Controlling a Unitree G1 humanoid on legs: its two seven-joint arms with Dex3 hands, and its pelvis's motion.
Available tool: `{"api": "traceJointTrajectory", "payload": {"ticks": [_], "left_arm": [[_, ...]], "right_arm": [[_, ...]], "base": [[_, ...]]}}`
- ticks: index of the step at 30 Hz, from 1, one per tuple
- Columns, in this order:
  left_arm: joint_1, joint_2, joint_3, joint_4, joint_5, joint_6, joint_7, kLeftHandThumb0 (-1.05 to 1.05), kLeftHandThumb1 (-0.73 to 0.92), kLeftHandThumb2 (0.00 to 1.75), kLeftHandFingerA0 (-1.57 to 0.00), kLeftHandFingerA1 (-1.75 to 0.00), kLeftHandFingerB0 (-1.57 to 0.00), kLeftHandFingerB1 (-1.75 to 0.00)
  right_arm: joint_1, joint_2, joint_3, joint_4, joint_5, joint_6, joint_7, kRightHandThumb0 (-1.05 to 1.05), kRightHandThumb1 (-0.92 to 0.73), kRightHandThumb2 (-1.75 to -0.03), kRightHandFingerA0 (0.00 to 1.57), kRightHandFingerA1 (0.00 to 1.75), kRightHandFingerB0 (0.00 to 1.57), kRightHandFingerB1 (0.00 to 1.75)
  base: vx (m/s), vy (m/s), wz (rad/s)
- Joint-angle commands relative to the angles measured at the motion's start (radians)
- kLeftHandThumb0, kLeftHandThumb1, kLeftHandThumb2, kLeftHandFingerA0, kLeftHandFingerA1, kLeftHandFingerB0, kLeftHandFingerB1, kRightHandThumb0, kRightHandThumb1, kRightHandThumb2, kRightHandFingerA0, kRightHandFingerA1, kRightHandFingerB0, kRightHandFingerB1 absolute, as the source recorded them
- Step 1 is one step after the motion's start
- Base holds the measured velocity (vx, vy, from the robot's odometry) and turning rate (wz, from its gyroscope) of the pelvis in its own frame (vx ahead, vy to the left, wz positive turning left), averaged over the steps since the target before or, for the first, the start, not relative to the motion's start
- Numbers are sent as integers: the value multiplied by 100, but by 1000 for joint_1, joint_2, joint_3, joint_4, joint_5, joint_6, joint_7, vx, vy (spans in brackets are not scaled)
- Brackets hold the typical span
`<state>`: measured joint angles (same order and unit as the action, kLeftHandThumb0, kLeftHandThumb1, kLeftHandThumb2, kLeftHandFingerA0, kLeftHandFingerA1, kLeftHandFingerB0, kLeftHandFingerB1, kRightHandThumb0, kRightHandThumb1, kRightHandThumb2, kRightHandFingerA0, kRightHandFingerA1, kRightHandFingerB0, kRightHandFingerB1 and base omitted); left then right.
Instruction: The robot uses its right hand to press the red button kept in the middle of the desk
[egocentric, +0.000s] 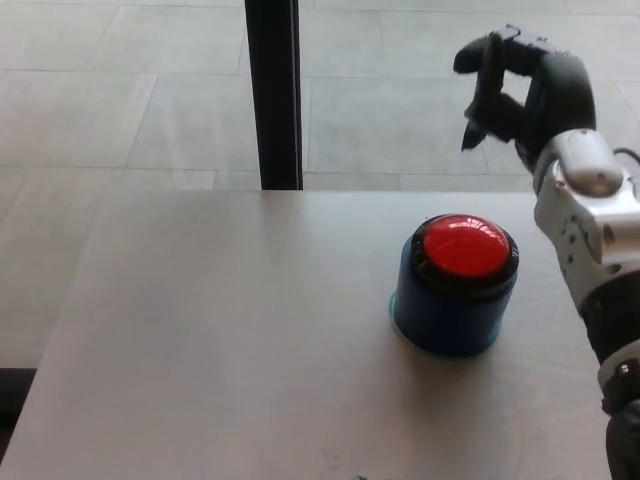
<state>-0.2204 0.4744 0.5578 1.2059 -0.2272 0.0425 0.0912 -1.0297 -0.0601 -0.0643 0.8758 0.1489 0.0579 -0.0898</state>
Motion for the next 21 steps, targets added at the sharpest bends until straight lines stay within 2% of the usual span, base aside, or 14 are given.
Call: {"api": "traceJointTrajectory", "payload": {"ticks": [1,2,4,5,9,10,12,13,16,21], "left_arm": [[-3,23,-2,7,-15,-9,-15,-62,73,124,-73,-112,-60,-97],[-4,25,-7,9,-12,-5,-11,-63,73,123,-77,-114,-59,-96],[-1,25,-10,9,-12,-10,-21,-63,74,124,-78,-114,-60,-96],[-1,25,-13,8,-12,-13,-24,-62,74,124,-73,-111,-58,-95],[0,25,-12,11,-20,-14,-25,-64,73,124,-72,-111,-57,-94],[-2,25,-12,11,-22,-12,-25,-58,88,101,-51,-148,-46,-117],[-5,27,-16,11,-20,-10,-24,-58,88,101,-51,-148,-46,-117],[-10,27,-21,6,-17,-3,-13,-63,74,124,-77,-114,-59,-95],[-17,26,-21,7,-18,-5,1,-63,73,124,-77,-114,-60,-96],[-17,29,-26,11,-17,-8,-9,-63,73,123,-73,-110,-58,-94]], "right_arm": [[50,14,-1,-6,-33,6,-18,-30,-67,-84,92,175,63,164],[65,10,16,-9,-58,20,-28,-29,-68,-91,91,175,69,157],[80,10,24,-11,-69,25,-29,-29,-61,-102,94,175,73,152],[88,10,30,-10,-77,21,-32,-29,-60,-106,96,175,75,149],[123,15,43,-7,-93,3,-28,-31,-54,-112,96,175,78,146],[130,16,45,-7,-97,-3,-26,-31,-53,-113,98,175,78,145],[137,17,44,-10,-99,-7,-25,-31,-53,-113,98,175,78,145],[149,19,53,-3,-109,-10,-23,-31,-53,-112,98,175,79,147],[161,28,67,11,-120,-20,-25,-29,-54,-106,97,175,71,159],[172,34,100,17,-153,-27,-21,-30,-59,-104,100,175,78,148]], "base": [[0,0,0],[0,0,0],[0,0,0],[0,0,0],[0,0,0],[0,0,0],[0,0,0],[0,0,0],[0,0,0],[0,0,0]]}}
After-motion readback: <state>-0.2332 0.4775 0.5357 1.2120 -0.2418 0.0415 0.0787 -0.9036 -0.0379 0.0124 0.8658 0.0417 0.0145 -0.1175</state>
